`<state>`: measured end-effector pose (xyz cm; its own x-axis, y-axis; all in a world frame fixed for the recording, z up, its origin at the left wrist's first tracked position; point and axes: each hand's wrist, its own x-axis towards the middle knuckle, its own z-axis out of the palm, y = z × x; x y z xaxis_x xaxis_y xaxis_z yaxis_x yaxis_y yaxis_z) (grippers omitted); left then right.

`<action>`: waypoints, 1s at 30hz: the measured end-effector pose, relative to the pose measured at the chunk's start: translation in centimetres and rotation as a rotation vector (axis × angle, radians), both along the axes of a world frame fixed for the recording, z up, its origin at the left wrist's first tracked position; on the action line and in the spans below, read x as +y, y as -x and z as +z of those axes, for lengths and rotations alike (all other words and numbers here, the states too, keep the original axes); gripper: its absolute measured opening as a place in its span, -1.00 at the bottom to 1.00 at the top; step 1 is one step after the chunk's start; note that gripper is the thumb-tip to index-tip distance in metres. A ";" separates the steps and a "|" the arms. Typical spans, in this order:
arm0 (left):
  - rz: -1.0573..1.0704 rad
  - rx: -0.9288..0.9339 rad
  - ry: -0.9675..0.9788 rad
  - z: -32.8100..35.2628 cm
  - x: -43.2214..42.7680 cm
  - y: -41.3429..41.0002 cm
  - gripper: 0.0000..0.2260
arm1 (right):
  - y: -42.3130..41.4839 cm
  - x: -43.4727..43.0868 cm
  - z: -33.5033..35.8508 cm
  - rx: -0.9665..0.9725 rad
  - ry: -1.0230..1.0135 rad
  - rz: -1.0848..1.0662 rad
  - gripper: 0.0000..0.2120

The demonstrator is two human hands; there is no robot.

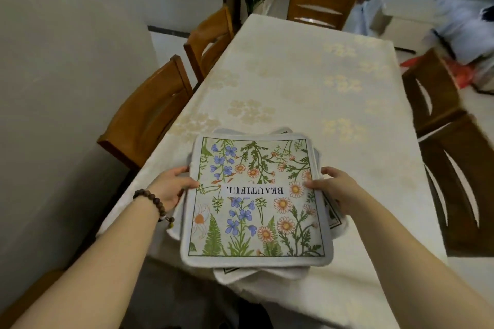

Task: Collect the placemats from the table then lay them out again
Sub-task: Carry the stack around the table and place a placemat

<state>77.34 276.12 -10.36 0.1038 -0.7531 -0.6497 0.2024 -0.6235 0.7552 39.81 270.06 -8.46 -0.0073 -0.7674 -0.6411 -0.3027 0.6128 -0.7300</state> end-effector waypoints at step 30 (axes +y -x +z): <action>-0.240 -0.012 -0.013 -0.7 -9.3 33.0 -0.63 | 32.5 1.6 0.2 0.028 0.092 -0.247 -0.43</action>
<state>44.36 266.82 -11.10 -0.0693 -0.7488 -0.6592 0.0377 -0.6623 0.7483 7.30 271.64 -8.29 -0.2184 -0.7949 -0.5661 -0.1724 0.6024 -0.7794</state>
